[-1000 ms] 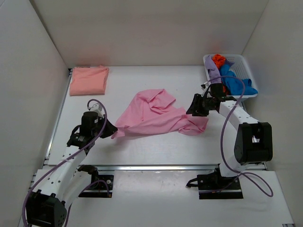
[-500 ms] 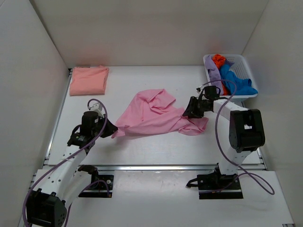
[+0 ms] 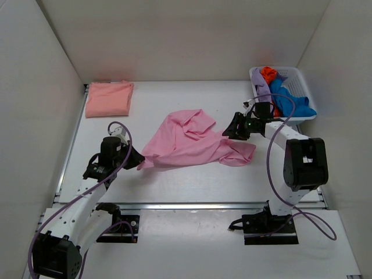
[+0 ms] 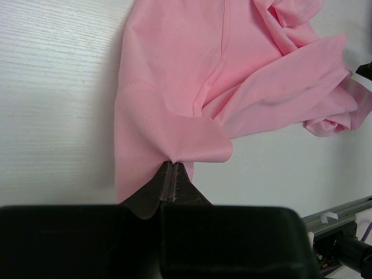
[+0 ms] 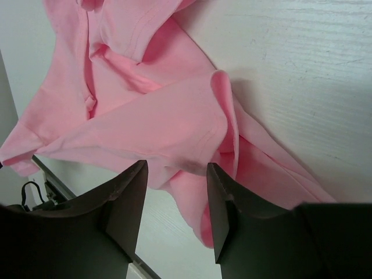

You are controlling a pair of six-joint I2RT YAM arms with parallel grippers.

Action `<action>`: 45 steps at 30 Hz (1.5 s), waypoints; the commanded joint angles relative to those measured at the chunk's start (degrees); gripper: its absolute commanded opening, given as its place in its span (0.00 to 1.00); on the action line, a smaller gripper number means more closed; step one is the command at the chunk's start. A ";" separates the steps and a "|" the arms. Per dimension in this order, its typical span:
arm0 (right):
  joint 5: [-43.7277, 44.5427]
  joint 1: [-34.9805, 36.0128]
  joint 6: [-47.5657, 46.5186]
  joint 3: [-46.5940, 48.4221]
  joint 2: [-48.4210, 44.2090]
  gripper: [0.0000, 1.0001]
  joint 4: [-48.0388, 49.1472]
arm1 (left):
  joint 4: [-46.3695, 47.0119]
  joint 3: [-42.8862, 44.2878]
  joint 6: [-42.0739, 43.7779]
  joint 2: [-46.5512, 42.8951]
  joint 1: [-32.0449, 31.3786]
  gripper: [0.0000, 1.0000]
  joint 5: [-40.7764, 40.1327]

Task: Fold and stack the t-shirts
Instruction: Flatten out the tshirt

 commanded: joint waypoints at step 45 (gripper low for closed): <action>0.12 -1.88 3.11 22.22 -13.81 0.00 -9.64 | 2.19 30.05 -1.02 9.05 5.87 0.00 1.03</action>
